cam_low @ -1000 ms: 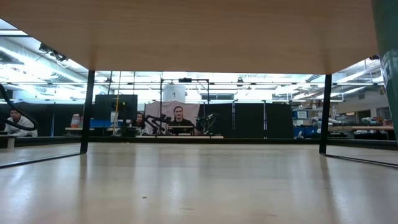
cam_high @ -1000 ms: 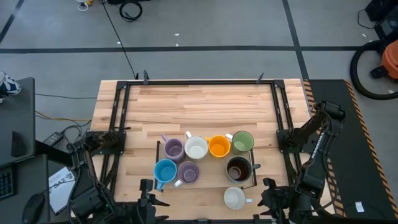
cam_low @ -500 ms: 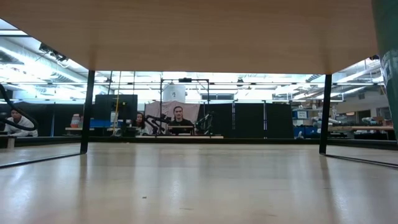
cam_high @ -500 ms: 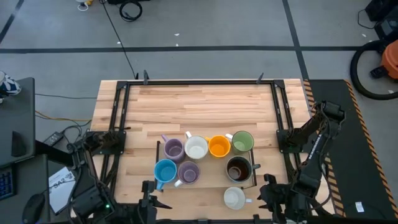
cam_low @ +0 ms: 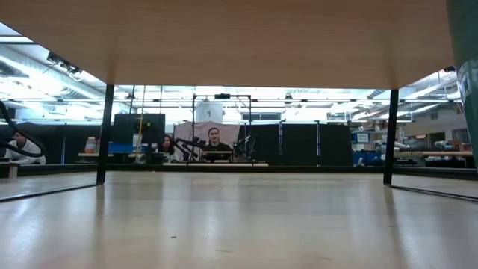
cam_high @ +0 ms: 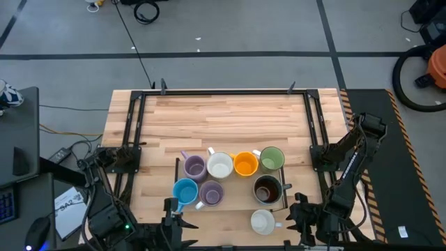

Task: Place coffee mugs
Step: Put the blue white mug on the shelf

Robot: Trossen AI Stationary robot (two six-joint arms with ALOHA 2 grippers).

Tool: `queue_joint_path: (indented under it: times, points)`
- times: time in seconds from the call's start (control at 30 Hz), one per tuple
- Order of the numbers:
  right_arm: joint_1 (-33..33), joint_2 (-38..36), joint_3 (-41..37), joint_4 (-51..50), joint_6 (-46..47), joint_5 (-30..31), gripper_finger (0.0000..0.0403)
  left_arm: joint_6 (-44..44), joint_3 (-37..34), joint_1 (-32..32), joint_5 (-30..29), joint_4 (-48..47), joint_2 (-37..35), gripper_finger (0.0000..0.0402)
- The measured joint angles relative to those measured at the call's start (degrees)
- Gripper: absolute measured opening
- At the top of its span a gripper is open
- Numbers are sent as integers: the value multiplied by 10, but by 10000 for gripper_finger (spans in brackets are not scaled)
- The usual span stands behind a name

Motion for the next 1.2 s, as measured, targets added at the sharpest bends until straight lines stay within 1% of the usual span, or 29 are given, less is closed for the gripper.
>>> queue_joint_path:
  times: [0.3,0.4,0.47,0.73,1.07,1.2]
  points:
    - [-3,2,-9,19,0,11,155,1,0,0,0,7,0,156]
    - [-7,18,-9,45,-13,15,155,1,0,0,0,10,0,156]
    - [-10,33,-9,64,-24,4,155,1,0,0,0,10,0,156]
    - [-11,83,-9,142,-28,2,155,1,0,0,0,9,0,156]
    - [-20,112,-9,219,-29,20,155,0,0,0,0,9,0,156]
    - [-28,113,-9,227,-27,20,155,0,0,0,0,9,0,156]
